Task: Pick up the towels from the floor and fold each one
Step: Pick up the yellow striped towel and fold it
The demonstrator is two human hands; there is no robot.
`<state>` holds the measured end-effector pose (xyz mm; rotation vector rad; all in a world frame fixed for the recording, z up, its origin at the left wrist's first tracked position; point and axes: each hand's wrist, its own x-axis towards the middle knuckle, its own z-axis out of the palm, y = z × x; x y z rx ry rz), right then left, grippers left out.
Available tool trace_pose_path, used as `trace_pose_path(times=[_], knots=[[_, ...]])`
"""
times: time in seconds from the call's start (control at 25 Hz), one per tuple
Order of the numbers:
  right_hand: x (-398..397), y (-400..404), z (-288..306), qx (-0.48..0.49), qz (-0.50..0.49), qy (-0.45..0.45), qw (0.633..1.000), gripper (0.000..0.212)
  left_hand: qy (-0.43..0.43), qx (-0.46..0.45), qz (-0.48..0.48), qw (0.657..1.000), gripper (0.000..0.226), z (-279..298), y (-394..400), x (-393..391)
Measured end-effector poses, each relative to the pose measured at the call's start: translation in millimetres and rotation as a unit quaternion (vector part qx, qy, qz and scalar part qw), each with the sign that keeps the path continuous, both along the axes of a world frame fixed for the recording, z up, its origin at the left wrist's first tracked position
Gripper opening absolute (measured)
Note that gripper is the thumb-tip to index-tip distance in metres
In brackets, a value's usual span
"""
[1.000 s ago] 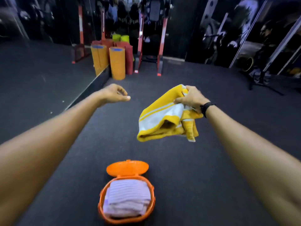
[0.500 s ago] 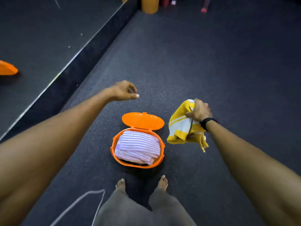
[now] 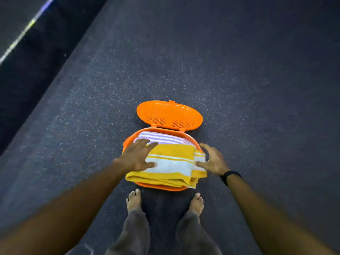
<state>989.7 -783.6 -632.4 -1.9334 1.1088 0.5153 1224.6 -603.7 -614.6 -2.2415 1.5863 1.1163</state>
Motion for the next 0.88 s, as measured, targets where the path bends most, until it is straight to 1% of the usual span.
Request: trace_pose_path(times=[0.04, 0.12, 0.16, 0.2, 0.28, 0.32, 0.36, 0.4, 0.44, 0.48, 0.56, 0.64, 0.76, 0.88], knots=[[-1, 8, -34, -0.005, 0.061, 0.025, 0.998, 0.108, -0.022, 0.032, -0.04, 0.998, 0.096, -36, 4, -9], [0, 26, -94, -0.04, 0.177, 0.059, 0.982, 0.111, -0.044, 0.063, -0.082, 0.994, 0.11, -96, 10, -28], [0, 37, -118, -0.058, 0.214, 0.065, 0.973, 0.111, -0.055, 0.06, -0.089, 0.993, 0.116, -123, 14, -35], [1, 44, -137, -0.073, 0.232, 0.066, 0.968, 0.112, -0.071, 0.034, -0.088, 0.993, 0.12, -142, 16, -38], [2, 58, -162, -0.103, 0.23, 0.067, 0.965, 0.117, -0.123, -0.059, -0.103, 0.985, 0.122, -166, 20, -36], [2, 64, -172, -0.123, 0.224, 0.065, 0.965, 0.119, -0.148, -0.11, -0.133, 0.974, 0.115, -175, 22, -34], [3, 70, -179, -0.148, 0.218, 0.061, 0.963, 0.121, -0.165, -0.164, -0.177, 0.956, 0.103, -182, 27, -35], [4, 74, -186, -0.168, 0.214, 0.057, 0.961, 0.123, -0.168, -0.218, -0.221, 0.936, 0.09, -190, 34, -38], [6, 77, -193, -0.178, 0.213, 0.053, 0.959, 0.125, -0.165, -0.248, -0.255, 0.92, 0.085, -199, 40, -39], [8, 78, -201, -0.185, 0.214, 0.052, 0.958, 0.127, -0.165, -0.254, -0.266, 0.915, 0.09, -208, 45, -39], [13, 81, -215, -0.198, 0.218, 0.053, 0.954, 0.133, -0.165, -0.227, -0.253, 0.926, 0.109, -227, 47, -34], [18, 83, -232, -0.21, 0.212, 0.056, 0.953, 0.137, -0.152, -0.212, -0.249, 0.933, 0.118, -248, 42, -21], [28, 82, -263, -0.224, 0.196, 0.073, 0.952, 0.145, -0.141, -0.232, -0.271, 0.923, 0.118, -283, 27, -1], [36, 80, -308, -0.242, 0.179, 0.079, 0.95, 0.152, -0.124, -0.296, -0.293, 0.901, 0.103, -331, 18, 14]])
